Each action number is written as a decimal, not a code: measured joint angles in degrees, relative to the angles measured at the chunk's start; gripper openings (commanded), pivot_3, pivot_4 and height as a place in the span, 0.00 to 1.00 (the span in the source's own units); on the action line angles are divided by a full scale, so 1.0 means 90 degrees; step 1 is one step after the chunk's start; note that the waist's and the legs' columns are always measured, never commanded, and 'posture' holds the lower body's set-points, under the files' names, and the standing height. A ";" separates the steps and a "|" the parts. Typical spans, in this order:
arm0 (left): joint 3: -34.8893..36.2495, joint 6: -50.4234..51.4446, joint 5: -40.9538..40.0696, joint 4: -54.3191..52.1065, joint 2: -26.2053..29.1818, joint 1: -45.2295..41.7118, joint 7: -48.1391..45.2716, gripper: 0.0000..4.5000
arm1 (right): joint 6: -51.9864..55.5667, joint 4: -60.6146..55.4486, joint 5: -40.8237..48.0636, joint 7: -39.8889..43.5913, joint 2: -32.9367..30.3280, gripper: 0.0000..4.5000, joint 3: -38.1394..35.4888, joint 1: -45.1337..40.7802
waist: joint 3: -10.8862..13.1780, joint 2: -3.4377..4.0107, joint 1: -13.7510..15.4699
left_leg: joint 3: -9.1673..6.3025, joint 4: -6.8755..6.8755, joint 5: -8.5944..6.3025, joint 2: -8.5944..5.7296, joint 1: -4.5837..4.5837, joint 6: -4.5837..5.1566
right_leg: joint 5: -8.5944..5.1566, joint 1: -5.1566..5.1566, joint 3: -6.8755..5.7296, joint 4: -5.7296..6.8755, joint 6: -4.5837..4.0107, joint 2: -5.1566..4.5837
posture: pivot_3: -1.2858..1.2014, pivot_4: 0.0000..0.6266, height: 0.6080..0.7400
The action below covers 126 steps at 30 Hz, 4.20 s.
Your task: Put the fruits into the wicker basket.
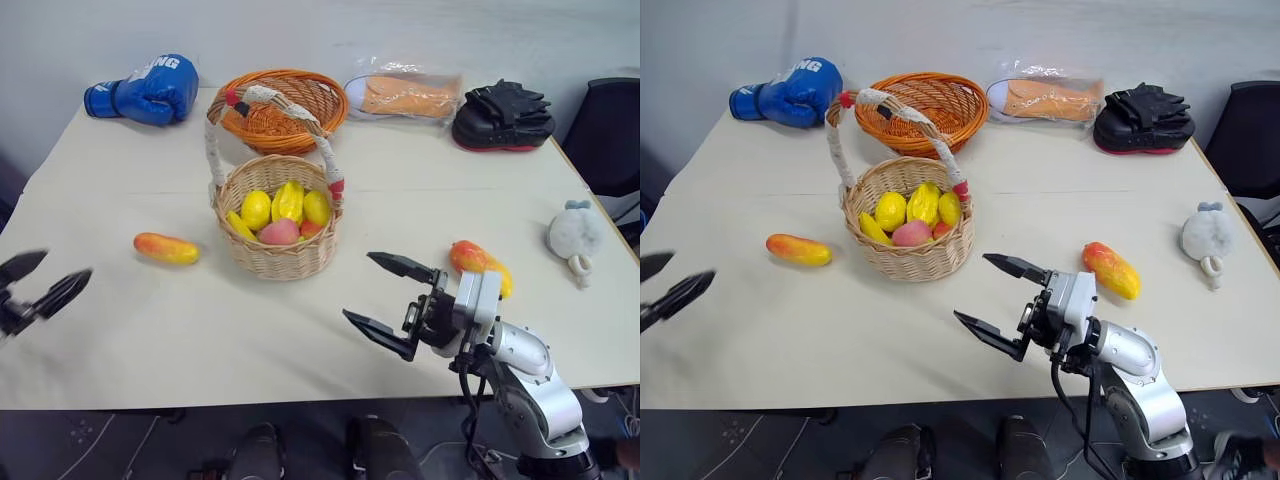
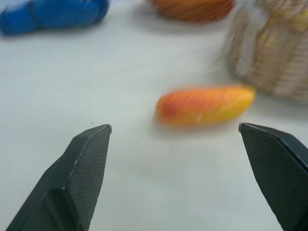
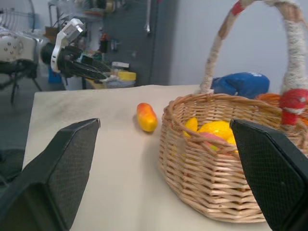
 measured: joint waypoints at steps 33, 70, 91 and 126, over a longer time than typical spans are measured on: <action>-0.6043 -0.4327 0.4173 0.6418 0.0124 -0.7611 -0.2389 0.99 | 0.0622 -0.0282 -0.0161 -0.0791 -0.0218 1.00 -0.0298 0.0415 | -0.0010 -0.0047 0.0020 | 0.0176 0.0037 -0.0008 -0.0013 -0.0019 -0.0017 | 0.0014 -0.0082 -0.0091 0.0038 0.0008 0.0013 | 0.52 0.24 1.00; -0.4863 -0.0962 0.0569 -0.0458 -0.2646 -0.5698 0.0090 0.68 | 0.1222 -0.0699 0.0472 -0.1222 -0.0391 1.00 -0.0773 0.0117 | 0.0002 -0.0046 0.0182 | 0.0117 0.0125 -0.0022 -0.0019 -0.0021 0.0010 | 0.0024 -0.0061 -0.0068 0.0072 0.0025 0.0002 | 0.52 0.24 1.00; -0.3461 -0.0115 -0.0183 -0.1564 0.0369 -0.2475 -0.1958 1.00 | -0.0357 0.0181 0.0105 -0.0245 -0.0492 1.00 -0.4059 0.3516 | 0.0010 -0.0027 0.0178 | 0.0131 0.0053 -0.0026 0.0002 0.0023 0.0002 | 0.0019 -0.0040 -0.0061 0.0036 0.0018 -0.0008 | 0.52 0.24 1.00; -0.3932 0.0635 -0.0822 -0.3620 -0.0805 -0.2279 -0.0583 1.00 | 0.2359 0.6671 -0.1714 0.1746 -0.2974 0.76 -0.0052 -0.3918 | 0.0025 0.0022 -0.0022 | 0.0183 0.0020 -0.0030 0.0001 0.0090 0.0009 | 0.0029 0.0010 -0.0026 -0.0008 0.0031 -0.0010 | 0.52 0.24 1.00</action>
